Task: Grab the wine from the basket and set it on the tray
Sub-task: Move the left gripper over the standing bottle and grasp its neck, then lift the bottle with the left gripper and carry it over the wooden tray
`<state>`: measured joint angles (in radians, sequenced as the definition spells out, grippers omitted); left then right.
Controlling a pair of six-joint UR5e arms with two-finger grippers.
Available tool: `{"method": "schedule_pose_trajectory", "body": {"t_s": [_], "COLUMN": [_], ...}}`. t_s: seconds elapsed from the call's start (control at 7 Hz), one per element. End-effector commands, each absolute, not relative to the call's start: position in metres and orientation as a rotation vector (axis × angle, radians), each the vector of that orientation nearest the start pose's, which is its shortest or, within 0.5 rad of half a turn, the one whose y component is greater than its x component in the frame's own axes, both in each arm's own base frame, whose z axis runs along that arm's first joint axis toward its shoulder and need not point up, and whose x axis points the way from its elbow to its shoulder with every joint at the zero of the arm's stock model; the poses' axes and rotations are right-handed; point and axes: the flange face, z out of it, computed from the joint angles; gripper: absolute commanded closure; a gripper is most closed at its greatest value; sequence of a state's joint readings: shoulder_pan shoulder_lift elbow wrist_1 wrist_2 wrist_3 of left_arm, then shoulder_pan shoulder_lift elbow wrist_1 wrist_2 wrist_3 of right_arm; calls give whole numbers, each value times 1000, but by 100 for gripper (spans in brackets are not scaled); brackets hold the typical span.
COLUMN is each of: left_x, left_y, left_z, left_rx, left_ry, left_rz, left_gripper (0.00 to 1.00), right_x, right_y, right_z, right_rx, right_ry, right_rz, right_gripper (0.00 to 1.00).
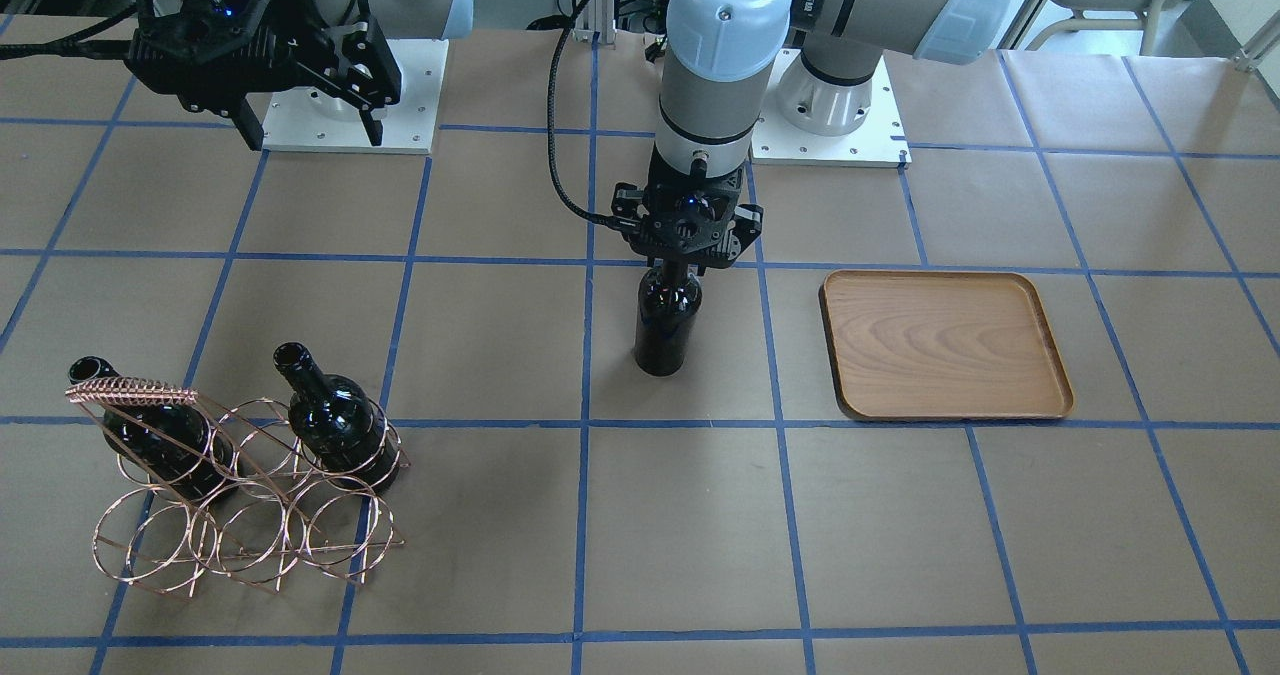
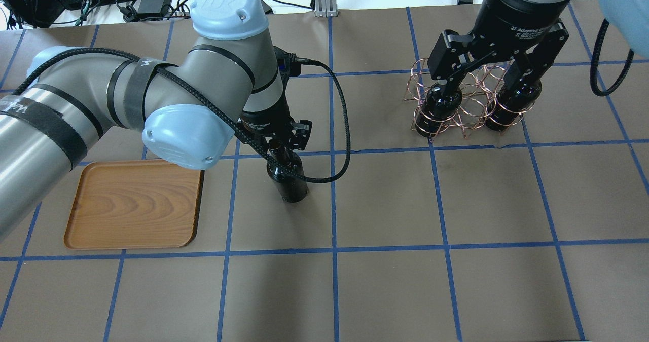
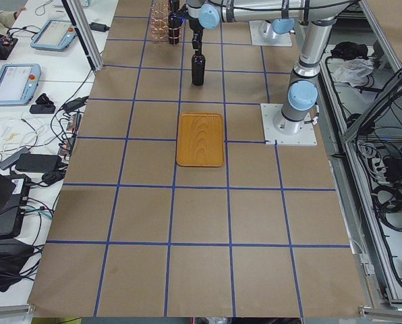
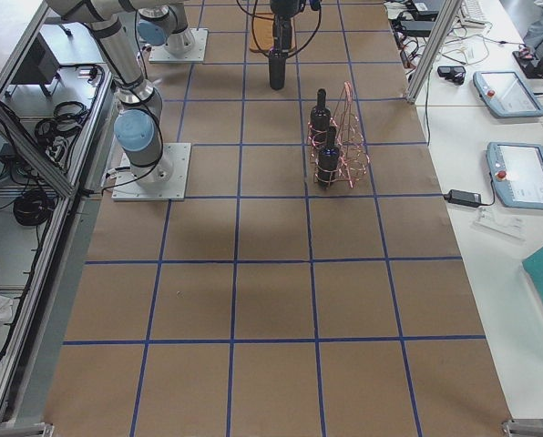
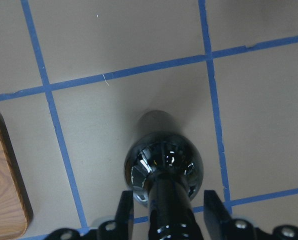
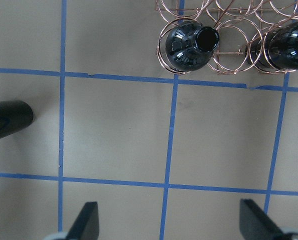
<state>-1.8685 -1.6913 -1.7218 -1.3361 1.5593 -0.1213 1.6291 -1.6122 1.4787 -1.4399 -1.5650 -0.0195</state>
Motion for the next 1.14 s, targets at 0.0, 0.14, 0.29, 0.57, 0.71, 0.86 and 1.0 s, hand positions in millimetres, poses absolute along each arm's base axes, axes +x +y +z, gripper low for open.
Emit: {"method": "schedule_pose_trajectory", "body": {"t_s": [0.0,0.14,0.29,0.57,0.71,0.86,1.0], "left_x": [-281,-280,-279,-235,-196,-152,-107], "left_y": [-464,-465,-462,-489,-506,-515,-521], "left_z": [381,380,387,429,447,457,458], "left_rx": [283,365,382,405,373,409,380], "left_ry": [3117,3103,3098,3041,3051,3038,3050], "left_rz": [53,61,48,26,29,47,55], "left_gripper": [100,100,100,100,100,100,100], "right_x": [161,161,161,161,161,161,161], "right_y": [-463,-463,-462,-462,-462,-462,-462], "right_z": [540,540,541,541,541,541,541], "right_rx": [-115,-113,-113,-106,-106,-106,-106], "right_ry": [3133,3135,3133,3135,3133,3133,3135], "right_rz": [-5,-5,-7,-14,-14,-14,-12], "right_gripper": [0,0,0,0,0,0,0]}}
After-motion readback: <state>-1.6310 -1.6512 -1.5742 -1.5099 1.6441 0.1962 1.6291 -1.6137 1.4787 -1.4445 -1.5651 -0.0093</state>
